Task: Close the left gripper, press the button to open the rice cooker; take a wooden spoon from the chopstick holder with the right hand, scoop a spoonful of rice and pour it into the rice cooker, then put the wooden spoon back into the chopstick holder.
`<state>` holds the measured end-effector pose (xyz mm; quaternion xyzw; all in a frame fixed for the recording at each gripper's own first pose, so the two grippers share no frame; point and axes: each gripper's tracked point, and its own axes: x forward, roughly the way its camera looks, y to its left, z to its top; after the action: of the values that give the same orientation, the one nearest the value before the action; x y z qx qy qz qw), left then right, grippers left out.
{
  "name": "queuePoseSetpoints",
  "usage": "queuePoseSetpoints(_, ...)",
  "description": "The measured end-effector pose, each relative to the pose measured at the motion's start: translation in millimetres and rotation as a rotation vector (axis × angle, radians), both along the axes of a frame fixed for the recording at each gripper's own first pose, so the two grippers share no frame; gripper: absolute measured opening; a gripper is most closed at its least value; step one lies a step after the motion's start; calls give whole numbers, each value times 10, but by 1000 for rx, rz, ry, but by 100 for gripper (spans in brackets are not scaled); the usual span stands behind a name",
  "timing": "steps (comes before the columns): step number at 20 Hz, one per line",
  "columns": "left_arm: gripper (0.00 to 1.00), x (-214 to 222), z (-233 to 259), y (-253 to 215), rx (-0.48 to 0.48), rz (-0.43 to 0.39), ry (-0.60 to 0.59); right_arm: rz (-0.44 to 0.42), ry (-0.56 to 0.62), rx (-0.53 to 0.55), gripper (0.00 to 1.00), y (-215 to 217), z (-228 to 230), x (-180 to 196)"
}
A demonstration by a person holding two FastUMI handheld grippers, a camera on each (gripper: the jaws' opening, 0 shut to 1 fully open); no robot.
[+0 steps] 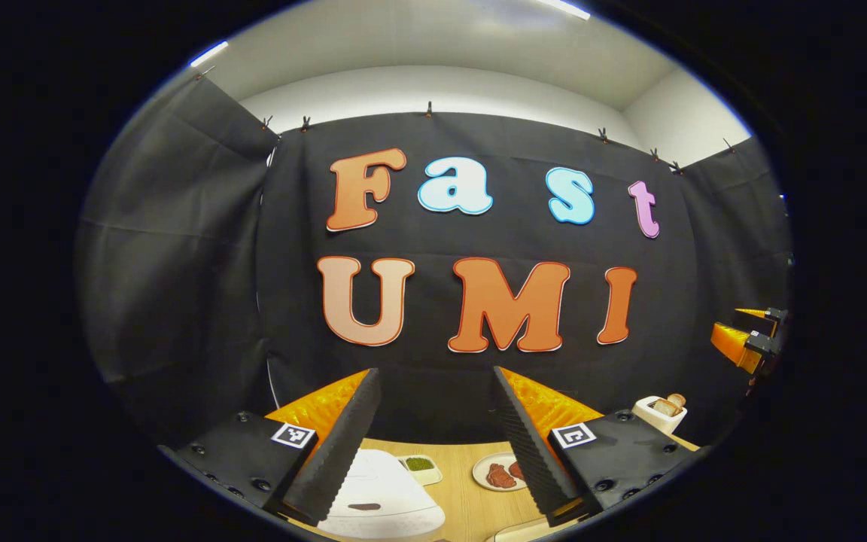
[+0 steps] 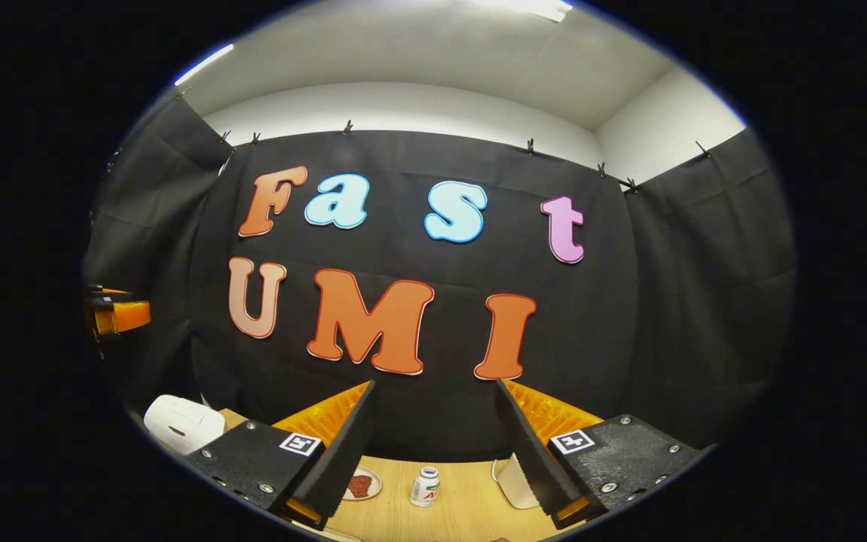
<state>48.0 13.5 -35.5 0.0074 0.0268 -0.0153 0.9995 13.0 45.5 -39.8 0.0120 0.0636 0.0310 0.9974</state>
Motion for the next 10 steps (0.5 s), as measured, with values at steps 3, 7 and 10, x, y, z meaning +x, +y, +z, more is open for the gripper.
queuePoseSetpoints(3, 99, -30, 34, 72, -3, 8, -11, -14, 5, -16, 95, -25, -59, -84)
queuePoseSetpoints(7, 99, -75, 110, 184, 13, 26, -31, -20, -20, -4, 95, -52, -26, -159)
queuePoseSetpoints(10, 99, -71, 83, 300, 36, 58, -22, -35, -28, -20, 95, -127, -46, -193)
